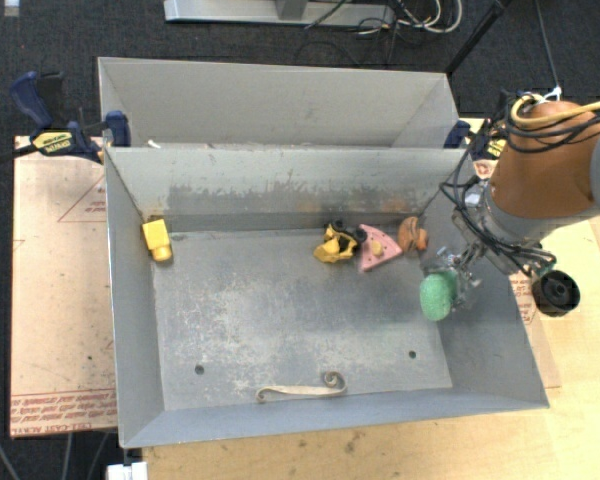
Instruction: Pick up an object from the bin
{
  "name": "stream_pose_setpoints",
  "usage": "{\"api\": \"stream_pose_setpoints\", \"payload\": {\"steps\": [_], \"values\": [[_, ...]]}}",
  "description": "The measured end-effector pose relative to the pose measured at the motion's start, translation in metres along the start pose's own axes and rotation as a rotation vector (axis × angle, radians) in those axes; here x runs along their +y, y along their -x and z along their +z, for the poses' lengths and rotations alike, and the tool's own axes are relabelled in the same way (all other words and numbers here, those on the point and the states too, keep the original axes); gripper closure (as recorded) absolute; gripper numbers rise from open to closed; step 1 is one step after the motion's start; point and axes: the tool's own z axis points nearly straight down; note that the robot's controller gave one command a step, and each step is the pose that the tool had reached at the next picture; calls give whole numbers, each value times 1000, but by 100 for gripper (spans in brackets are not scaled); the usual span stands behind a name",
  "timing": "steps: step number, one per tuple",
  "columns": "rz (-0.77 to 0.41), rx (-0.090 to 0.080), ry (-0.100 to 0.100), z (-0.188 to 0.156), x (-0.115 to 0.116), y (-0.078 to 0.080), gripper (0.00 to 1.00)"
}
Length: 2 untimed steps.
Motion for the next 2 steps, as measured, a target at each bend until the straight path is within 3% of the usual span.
{"api": "stream_pose_setpoints", "payload": {"steps": [2], "values": [[0, -4, -6, -20, 0, 1, 100]]}}
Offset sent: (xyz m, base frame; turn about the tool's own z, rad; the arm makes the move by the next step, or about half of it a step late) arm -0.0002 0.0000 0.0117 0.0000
